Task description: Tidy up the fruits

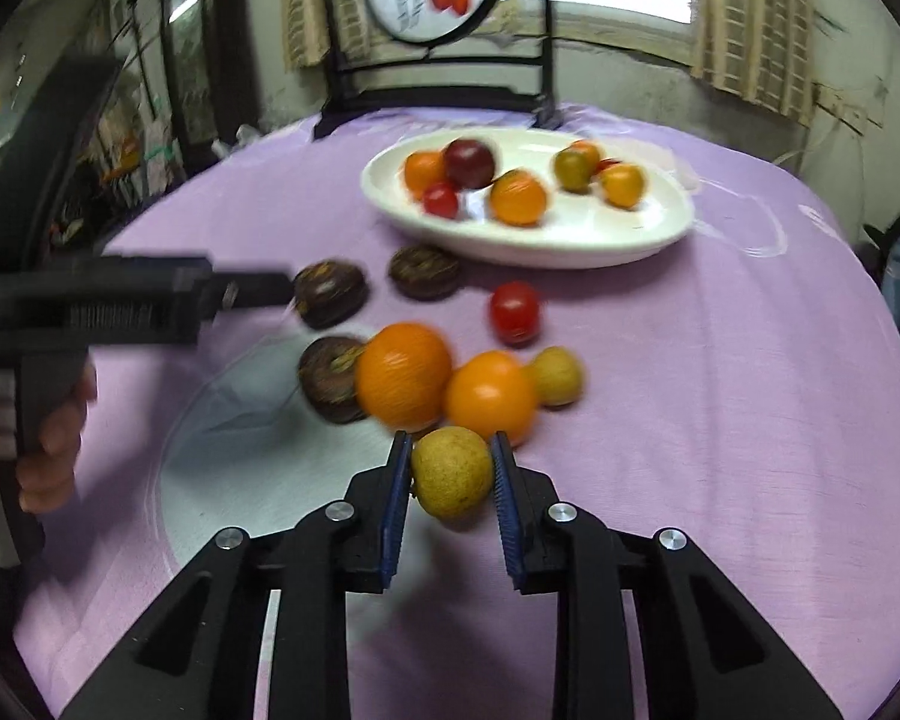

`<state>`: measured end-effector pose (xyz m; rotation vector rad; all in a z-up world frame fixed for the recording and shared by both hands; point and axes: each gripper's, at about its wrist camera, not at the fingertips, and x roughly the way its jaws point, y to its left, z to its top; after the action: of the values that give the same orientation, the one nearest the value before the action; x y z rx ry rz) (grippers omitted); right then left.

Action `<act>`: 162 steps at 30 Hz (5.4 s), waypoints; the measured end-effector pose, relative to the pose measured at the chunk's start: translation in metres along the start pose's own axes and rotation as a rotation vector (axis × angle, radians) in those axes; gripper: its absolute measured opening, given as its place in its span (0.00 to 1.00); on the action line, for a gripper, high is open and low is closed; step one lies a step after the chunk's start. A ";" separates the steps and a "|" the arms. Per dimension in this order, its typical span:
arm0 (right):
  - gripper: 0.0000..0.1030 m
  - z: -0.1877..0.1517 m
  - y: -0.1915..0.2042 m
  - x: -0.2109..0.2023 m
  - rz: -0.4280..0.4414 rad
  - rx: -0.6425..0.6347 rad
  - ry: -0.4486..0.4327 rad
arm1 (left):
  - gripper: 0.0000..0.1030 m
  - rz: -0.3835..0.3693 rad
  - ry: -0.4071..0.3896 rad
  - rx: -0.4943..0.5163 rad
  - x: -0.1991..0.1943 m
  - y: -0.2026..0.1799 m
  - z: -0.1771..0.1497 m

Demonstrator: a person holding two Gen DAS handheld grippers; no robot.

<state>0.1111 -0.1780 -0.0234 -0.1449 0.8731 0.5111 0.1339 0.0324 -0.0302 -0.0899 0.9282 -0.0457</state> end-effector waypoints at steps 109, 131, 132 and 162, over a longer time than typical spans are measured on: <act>0.53 0.037 -0.035 -0.003 -0.025 0.039 -0.053 | 0.83 0.047 -0.076 0.008 -0.005 0.000 0.058; 0.54 -0.002 0.016 0.026 -0.053 -0.086 0.089 | 0.85 0.038 -0.029 -0.077 0.006 0.028 0.007; 0.54 0.001 0.015 0.028 -0.054 -0.085 0.089 | 0.85 0.037 -0.027 -0.075 0.006 0.027 0.007; 0.34 -0.004 0.012 0.014 0.019 -0.052 0.071 | 0.85 0.052 -0.005 -0.039 0.016 0.020 0.003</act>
<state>0.1101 -0.1638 -0.0354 -0.2035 0.9313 0.5491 0.1457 0.0512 -0.0437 -0.1017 0.9260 0.0210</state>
